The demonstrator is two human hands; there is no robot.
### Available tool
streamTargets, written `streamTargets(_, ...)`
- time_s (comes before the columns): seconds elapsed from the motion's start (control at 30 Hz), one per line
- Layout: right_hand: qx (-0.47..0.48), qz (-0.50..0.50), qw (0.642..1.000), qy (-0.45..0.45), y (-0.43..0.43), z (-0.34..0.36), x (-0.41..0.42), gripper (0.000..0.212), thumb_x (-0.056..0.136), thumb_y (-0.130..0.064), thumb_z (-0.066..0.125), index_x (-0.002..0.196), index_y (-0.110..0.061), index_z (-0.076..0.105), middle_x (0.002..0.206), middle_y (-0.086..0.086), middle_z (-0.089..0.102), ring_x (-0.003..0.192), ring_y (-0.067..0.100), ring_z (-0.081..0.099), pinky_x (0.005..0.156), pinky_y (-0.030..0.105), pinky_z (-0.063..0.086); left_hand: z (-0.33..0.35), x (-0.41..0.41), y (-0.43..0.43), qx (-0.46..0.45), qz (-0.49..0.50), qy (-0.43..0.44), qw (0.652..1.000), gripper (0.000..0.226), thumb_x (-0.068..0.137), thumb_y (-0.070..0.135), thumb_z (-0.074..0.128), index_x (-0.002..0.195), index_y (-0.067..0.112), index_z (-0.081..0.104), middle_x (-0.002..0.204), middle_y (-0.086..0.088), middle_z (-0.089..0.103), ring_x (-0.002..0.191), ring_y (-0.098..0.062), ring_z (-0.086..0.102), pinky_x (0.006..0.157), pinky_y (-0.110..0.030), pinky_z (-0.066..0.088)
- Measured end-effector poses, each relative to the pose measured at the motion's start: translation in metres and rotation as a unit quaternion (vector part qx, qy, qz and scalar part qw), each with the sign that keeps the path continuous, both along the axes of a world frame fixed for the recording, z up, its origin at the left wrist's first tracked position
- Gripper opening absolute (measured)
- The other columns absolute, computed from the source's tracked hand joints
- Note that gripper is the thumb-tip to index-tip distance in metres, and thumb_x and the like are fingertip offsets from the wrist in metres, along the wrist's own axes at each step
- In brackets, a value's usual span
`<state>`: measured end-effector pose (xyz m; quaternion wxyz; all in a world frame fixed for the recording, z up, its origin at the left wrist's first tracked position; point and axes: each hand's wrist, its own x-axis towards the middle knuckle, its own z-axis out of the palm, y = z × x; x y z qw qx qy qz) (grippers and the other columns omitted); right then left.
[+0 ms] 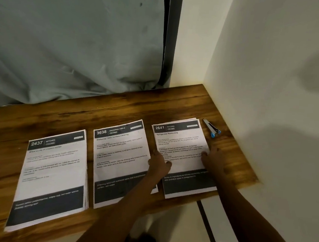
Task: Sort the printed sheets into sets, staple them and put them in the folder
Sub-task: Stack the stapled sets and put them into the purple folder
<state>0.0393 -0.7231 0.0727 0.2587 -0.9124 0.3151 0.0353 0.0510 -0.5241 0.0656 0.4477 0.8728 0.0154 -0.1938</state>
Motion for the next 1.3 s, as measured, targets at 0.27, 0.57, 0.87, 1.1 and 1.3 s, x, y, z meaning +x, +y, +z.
streamTargets(0.27,0.095,0.000,0.994,0.045,-0.008,0.009,0.013,0.051,0.086,-0.028,0.068,0.125,-0.002,0.048,0.124,0.018,0.055,0.115,0.034,0.054,0.092,0.037,0.044,0.014,0.006,-0.008,-0.043,0.023,0.058,0.997,0.051,0.088,0.012,0.066,0.134,0.016,0.045,0.134,-0.008,0.054,0.124,-0.026,0.052,0.094,-0.036,0.052)
streamTargets(0.57,0.165,-0.050,0.984,0.033,-0.011,0.023,0.021,0.030,0.095,-0.019,0.055,0.121,-0.005,0.051,0.123,0.018,0.057,0.114,0.035,0.055,0.099,0.045,0.046,0.029,0.007,0.000,-0.147,0.050,0.124,0.980,0.041,0.087,0.006,0.066,0.125,0.015,0.054,0.131,-0.008,0.058,0.122,-0.029,0.055,0.097,-0.040,0.050)
streamTargets(0.87,0.111,0.034,0.988,-0.100,0.031,0.118,0.040,0.028,0.094,-0.015,0.056,0.120,-0.005,0.056,0.114,0.012,0.063,0.092,0.023,0.059,0.074,0.033,0.047,0.067,0.023,0.019,-0.251,0.133,0.100,0.954,0.041,0.091,0.017,0.063,0.131,0.012,0.051,0.132,-0.005,0.058,0.123,-0.022,0.053,0.103,-0.038,0.045)
streamTargets(1.1,0.288,0.068,0.947,-0.128,0.100,0.153,0.055,0.023,0.093,-0.011,0.056,0.116,-0.015,0.055,0.114,0.007,0.064,0.093,0.021,0.063,0.070,0.031,0.052,0.081,0.040,0.098,-0.262,0.240,0.001,0.935,0.023,0.094,0.015,0.059,0.114,0.022,0.050,0.119,-0.001,0.060,0.110,-0.019,0.055,0.099,-0.042,0.046)
streamTargets(1.3,0.458,0.079,0.885,0.003,0.180,0.131,0.060,0.031,0.092,-0.006,0.057,0.122,-0.013,0.052,0.120,0.010,0.064,0.108,0.029,0.063,0.082,0.044,0.055,0.065,0.042,0.193,-0.202,0.293,-0.040,0.934,0.025,0.092,0.012,0.060,0.112,0.021,0.050,0.113,-0.003,0.065,0.103,-0.023,0.063,0.091,-0.041,0.053)
